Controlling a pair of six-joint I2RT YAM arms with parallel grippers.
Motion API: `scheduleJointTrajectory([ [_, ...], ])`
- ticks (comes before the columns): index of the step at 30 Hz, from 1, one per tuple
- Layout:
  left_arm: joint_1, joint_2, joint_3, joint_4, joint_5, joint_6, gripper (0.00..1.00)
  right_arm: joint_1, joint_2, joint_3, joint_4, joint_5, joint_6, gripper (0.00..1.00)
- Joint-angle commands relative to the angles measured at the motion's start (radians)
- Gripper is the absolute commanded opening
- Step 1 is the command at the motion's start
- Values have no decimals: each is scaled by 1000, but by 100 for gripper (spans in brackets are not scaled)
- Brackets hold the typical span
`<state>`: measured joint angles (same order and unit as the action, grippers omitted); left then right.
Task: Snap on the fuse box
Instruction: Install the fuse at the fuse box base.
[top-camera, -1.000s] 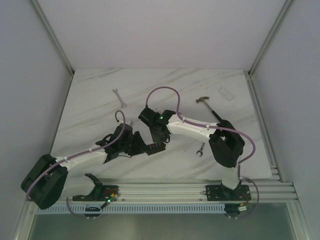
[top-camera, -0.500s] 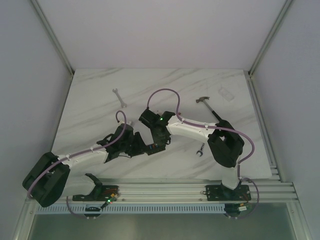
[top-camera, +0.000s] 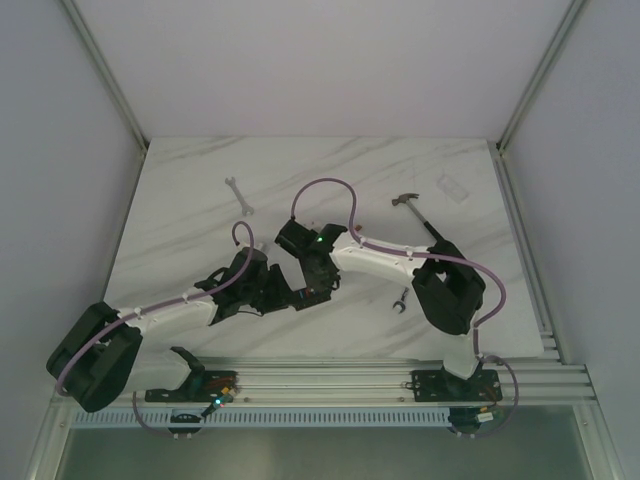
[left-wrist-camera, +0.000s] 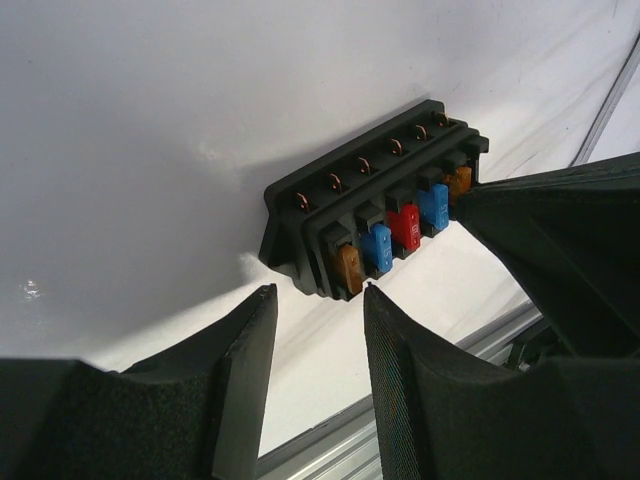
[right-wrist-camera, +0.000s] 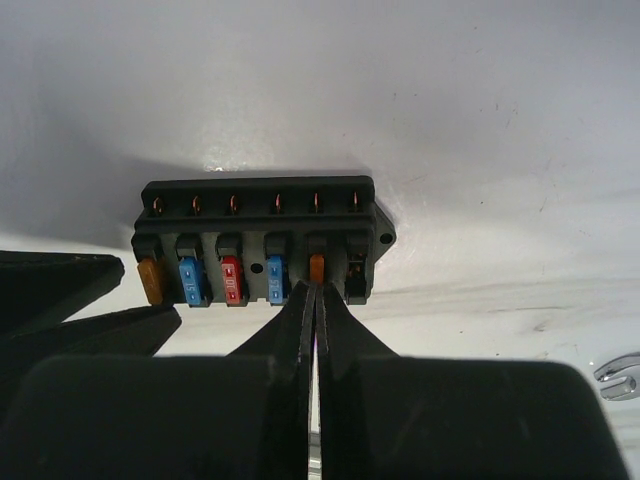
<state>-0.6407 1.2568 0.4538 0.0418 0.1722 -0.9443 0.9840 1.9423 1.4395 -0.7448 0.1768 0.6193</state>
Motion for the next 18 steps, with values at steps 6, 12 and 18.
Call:
scheduleJointTrajectory([
  [6,-1,7,5,18,2,6,49,38,341,-60,-92,34,-41,0],
  [12,-1,-32,-10,16,-3,-2,49,56,306,-41,-77,42,-48,0],
  [18,1,-79,-16,7,-15,-7,50,57,52,9,-53,44,-46,5],
])
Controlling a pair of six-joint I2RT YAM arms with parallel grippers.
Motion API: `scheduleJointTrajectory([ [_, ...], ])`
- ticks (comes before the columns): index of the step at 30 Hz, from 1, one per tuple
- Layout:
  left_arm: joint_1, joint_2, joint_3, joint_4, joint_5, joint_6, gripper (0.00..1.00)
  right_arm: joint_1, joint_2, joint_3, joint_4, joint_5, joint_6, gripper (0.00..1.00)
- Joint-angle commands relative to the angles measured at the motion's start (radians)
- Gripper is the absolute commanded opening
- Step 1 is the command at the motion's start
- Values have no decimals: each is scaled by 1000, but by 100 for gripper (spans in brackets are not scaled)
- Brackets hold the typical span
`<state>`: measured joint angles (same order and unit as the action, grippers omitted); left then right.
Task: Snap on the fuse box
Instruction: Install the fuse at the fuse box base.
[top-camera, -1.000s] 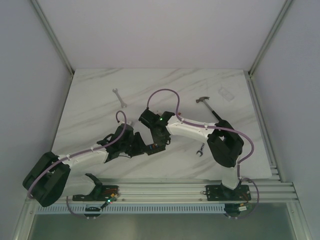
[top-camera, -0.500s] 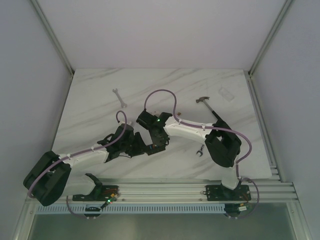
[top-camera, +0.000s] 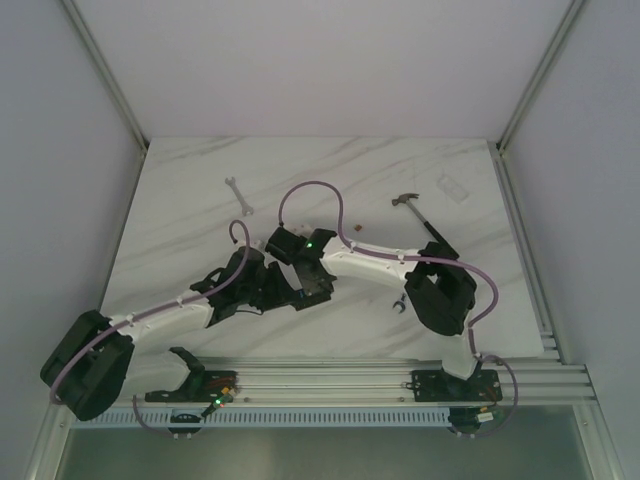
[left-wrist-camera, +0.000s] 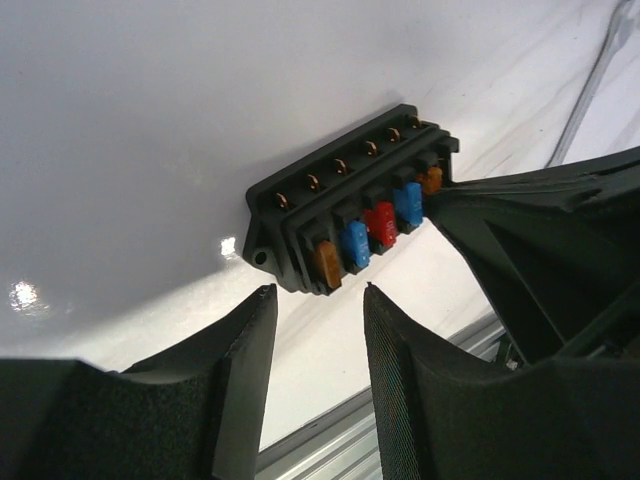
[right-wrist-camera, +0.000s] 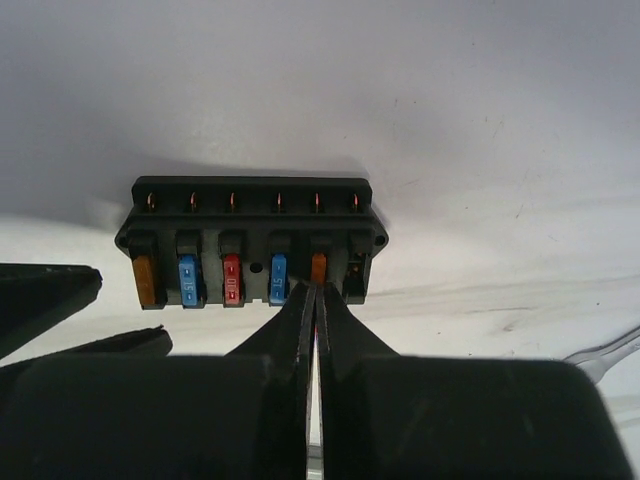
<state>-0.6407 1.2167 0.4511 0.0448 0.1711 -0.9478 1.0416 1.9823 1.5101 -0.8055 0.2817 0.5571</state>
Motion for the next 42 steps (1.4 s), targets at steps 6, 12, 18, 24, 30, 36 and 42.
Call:
scheduleJointTrajectory([
  [6,2,-111,-7,-48,-52,3,54,-7,-175,-21,24,26,6,24],
  [12,4,-159,-2,-84,-104,11,57,-110,-309,-142,132,87,-79,44],
  [18,12,-141,33,-91,-149,34,64,-294,-350,-262,301,58,-195,52],
  [24,25,-96,64,-91,-169,38,71,-419,-283,-277,463,10,-288,55],
  [30,26,-42,94,-98,-155,26,82,-497,-193,-259,572,-90,-353,60],
  [36,26,13,126,-130,-176,11,93,-540,-143,-260,666,-180,-411,66],
  [42,26,69,171,-156,-192,-7,98,-563,-107,-250,713,-247,-480,75],
])
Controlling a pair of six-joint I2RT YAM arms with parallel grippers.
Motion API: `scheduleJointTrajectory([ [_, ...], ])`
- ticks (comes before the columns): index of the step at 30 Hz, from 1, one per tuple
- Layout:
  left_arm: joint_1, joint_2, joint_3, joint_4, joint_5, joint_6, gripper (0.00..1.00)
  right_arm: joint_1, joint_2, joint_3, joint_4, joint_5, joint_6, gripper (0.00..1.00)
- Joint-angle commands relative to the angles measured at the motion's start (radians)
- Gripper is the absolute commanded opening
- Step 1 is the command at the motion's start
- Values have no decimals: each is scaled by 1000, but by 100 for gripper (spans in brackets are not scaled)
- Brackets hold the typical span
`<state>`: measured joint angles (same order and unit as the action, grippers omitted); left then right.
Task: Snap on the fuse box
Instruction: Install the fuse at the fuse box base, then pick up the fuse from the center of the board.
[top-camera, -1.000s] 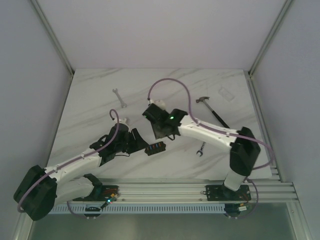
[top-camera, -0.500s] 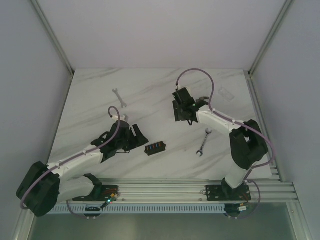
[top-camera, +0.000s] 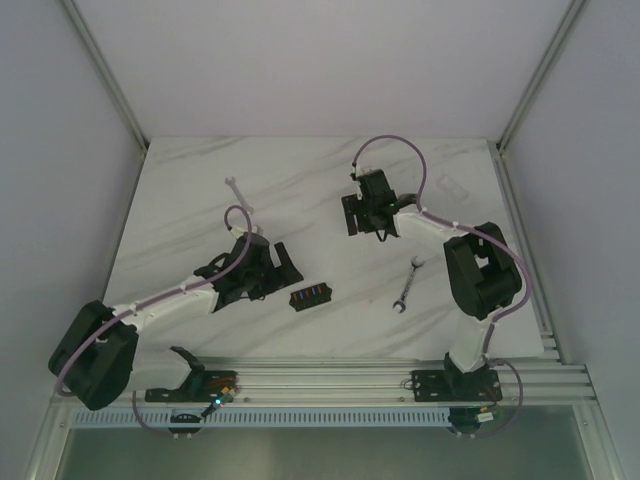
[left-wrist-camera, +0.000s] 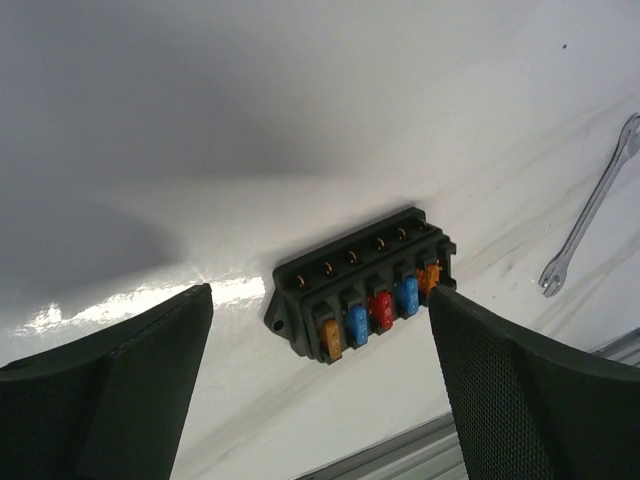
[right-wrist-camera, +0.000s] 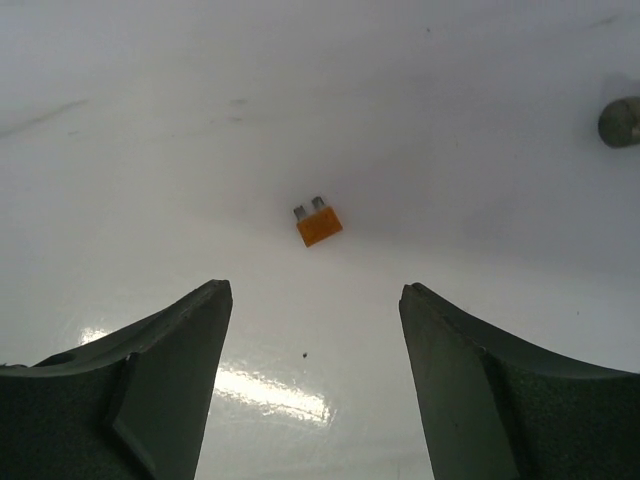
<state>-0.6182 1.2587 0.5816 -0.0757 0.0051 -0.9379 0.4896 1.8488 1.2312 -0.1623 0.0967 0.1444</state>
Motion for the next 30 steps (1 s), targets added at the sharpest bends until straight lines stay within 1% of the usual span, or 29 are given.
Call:
scheduleJointTrajectory([
  [1,3,31,44,-39,-30,-20,98,-16,30,28,78,-62,-69,76],
  [5,3,48,49,-44,-34,-27,99,-35,60,42,83,-81,-58,76],
  [10,3,59,50,-44,-27,-21,100,-37,107,81,83,-92,-86,75],
  [17,3,54,35,-44,-23,-16,100,-36,163,120,75,-127,-121,70],
  [21,2,49,28,-45,-19,-12,100,-35,186,139,46,-133,-126,69],
  [23,3,44,26,-44,-19,-9,100,-34,185,132,34,-136,-128,64],
  [30,3,36,20,-42,-11,-1,100,-18,158,77,12,-157,-148,57],
])
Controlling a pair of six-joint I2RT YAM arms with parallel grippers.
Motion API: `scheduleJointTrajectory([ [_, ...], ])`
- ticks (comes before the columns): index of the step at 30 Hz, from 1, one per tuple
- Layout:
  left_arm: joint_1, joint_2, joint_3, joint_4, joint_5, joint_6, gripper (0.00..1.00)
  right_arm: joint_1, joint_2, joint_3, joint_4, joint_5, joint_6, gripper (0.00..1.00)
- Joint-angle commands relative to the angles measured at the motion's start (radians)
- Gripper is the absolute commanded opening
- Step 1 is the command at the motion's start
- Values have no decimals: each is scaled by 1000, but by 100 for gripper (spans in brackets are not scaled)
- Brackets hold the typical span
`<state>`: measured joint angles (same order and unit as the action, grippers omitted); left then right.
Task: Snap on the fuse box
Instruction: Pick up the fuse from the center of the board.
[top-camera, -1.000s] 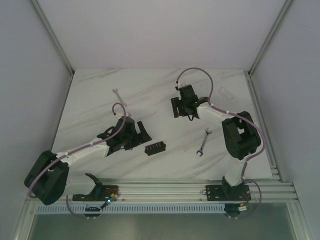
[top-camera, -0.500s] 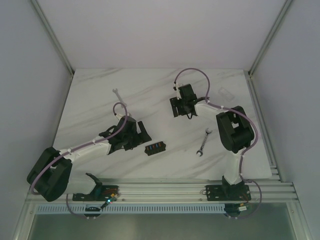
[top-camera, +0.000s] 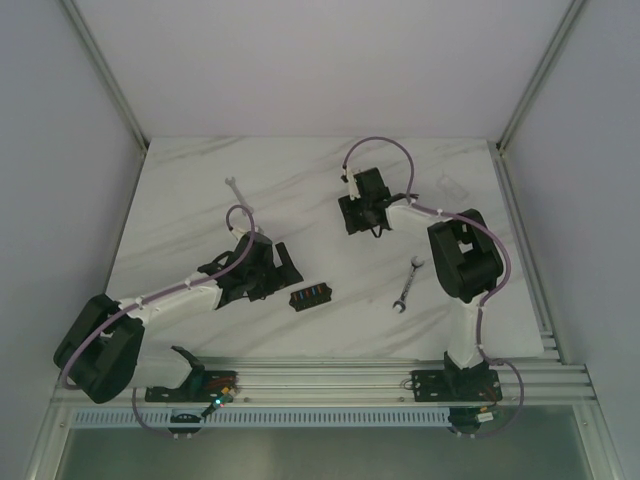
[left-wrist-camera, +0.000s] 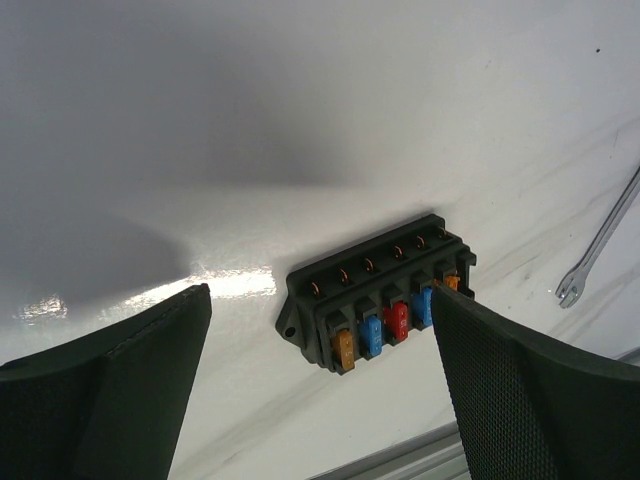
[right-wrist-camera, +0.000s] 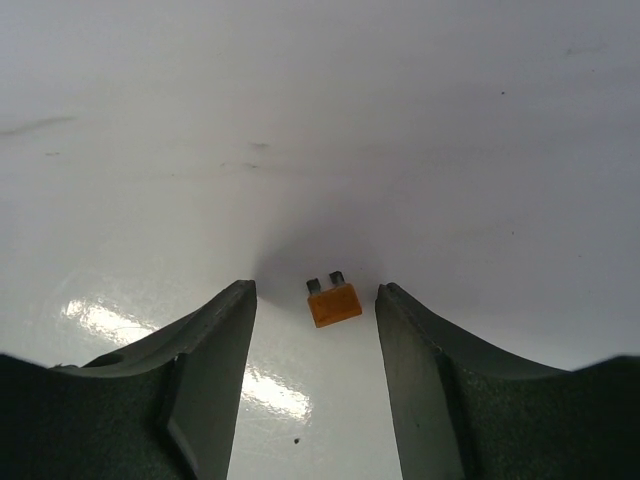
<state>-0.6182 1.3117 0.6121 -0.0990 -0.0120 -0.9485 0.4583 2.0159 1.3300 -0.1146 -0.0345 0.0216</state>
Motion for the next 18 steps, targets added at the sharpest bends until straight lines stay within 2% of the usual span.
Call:
scheduleJointTrajectory([
  [1,4,-21,-13,-20,7,10,100,17,-11,-28,-34,-23,-26,57],
  [18,2,-49,-29,-10,12,0,100,40,-24,-66,-27,137,60,40],
])
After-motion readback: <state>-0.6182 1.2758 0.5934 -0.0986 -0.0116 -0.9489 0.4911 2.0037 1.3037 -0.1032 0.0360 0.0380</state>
